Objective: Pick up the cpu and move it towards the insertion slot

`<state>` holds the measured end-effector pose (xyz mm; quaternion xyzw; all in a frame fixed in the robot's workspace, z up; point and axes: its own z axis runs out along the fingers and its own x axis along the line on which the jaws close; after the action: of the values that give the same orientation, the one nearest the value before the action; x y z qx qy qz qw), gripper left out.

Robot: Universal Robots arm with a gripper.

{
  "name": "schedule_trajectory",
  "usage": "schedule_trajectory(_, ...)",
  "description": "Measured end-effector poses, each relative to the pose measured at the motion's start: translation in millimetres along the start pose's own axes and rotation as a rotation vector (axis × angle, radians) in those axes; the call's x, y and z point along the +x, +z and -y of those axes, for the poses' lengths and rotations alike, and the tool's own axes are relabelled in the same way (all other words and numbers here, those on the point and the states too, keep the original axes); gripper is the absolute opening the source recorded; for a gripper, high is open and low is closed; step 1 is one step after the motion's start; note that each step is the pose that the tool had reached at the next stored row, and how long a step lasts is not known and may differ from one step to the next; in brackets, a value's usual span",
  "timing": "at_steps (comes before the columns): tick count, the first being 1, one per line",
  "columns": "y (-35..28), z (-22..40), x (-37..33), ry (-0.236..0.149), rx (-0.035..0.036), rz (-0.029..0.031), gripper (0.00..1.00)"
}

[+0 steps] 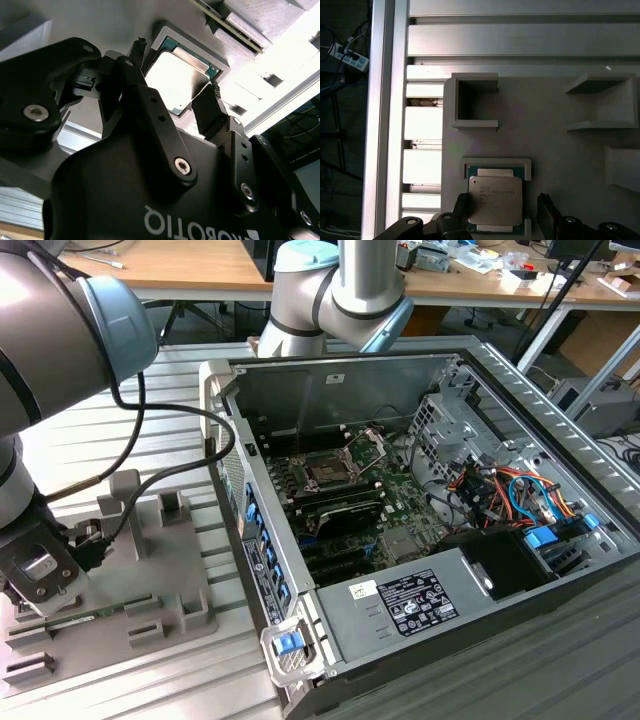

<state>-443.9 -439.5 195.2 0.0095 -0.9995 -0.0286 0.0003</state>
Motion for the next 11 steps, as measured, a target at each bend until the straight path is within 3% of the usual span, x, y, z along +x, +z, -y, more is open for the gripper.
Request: schedule_trajectory(11, 3.9, -3.3, 2.7, -0.012, 0.0003, -0.0010, 0.66)
